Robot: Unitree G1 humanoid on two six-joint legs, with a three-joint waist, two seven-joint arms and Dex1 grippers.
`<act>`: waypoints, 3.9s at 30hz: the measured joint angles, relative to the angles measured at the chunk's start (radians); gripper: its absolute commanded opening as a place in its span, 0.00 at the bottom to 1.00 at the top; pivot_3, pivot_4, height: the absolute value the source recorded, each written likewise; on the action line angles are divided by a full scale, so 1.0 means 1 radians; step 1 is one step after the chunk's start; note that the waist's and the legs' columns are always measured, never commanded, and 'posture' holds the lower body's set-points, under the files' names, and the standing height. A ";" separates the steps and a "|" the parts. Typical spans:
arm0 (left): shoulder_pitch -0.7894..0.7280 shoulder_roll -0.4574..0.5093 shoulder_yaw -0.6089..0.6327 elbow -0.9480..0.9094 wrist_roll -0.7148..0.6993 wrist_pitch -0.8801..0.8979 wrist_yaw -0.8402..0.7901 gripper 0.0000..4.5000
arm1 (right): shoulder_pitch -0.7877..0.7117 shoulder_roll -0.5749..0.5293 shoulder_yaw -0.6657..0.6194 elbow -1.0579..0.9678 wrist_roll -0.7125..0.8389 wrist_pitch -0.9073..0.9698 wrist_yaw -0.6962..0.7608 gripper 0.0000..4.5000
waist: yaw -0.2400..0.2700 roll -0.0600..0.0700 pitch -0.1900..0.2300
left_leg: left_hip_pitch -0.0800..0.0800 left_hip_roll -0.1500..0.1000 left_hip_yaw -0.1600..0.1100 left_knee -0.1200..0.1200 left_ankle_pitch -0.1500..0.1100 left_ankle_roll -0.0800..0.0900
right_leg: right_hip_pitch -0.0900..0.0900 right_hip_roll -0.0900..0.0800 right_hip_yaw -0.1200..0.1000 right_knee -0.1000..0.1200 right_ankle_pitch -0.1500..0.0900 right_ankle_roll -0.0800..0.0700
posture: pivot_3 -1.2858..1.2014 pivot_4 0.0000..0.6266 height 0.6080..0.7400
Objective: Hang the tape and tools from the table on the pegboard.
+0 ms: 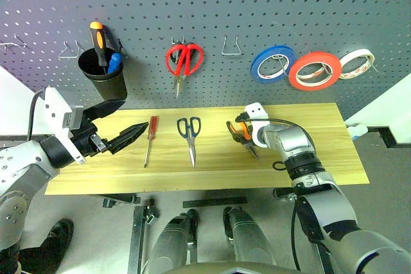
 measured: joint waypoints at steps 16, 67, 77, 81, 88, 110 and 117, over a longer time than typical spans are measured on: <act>0.000 0.000 0.000 -0.002 -0.001 0.000 -0.001 1.00 | -0.019 -0.026 0.108 -0.029 -0.042 0.108 0.036 1.00 | 0.000 0.000 0.000 | 0.000 0.000 0.000 0.000 0.000 0.000 | 0.000 0.000 0.000 0.000 0.000 0.000 | 0.49 0.41 1.00; 0.100 0.023 0.057 -0.070 -0.067 0.008 -0.025 1.00 | -0.094 0.041 0.106 0.235 -0.073 -0.061 -0.043 0.46 | 0.002 0.000 0.000 | 0.000 0.000 0.000 0.001 0.000 0.000 | 0.000 0.000 0.000 0.001 0.000 0.000 | 0.50 0.42 1.00; 0.104 0.023 0.057 -0.070 -0.067 0.007 -0.026 1.00 | -0.094 0.040 0.065 0.233 -0.055 -0.051 -0.034 0.46 | 0.001 0.000 0.000 | 0.000 0.000 0.000 0.001 0.000 0.000 | 0.000 0.000 0.000 0.001 0.000 0.000 | 0.50 0.41 1.00; 0.101 0.023 0.056 -0.070 -0.067 0.007 -0.025 1.00 | -0.093 0.031 0.051 0.194 -0.034 -0.037 0.003 0.46 | 0.001 0.000 0.000 | 0.000 0.000 0.000 0.001 0.000 0.000 | 0.000 0.000 0.000 0.001 0.000 0.000 | 0.49 0.40 1.00; 0.074 0.023 0.042 -0.054 -0.061 0.001 -0.026 1.00 | -0.022 -0.014 0.052 0.017 0.021 -0.011 0.153 0.46 | 0.003 0.000 0.000 | 0.000 0.000 0.000 0.001 0.000 0.000 | 0.000 0.000 0.000 0.001 0.000 0.000 | 0.48 0.38 1.00; -0.100 0.008 -0.084 0.114 0.046 -0.085 -0.092 1.00 | 0.192 -0.026 -0.155 -0.315 0.290 -0.209 0.295 0.46 | -0.003 -0.001 -0.003 | 0.000 0.000 0.001 0.011 0.001 -0.003 | 0.000 0.001 0.000 0.011 0.000 0.000 | 0.45 0.24 1.00; -0.145 0.004 -0.113 0.169 0.084 -0.119 -0.118 1.00 | 0.217 -0.010 -0.209 -0.429 0.415 -0.340 0.377 0.46 | -0.007 -0.003 -0.018 | 0.000 0.000 0.001 0.016 0.001 -0.003 | -0.001 0.001 0.000 0.017 0.001 0.000 | 0.44 0.19 1.00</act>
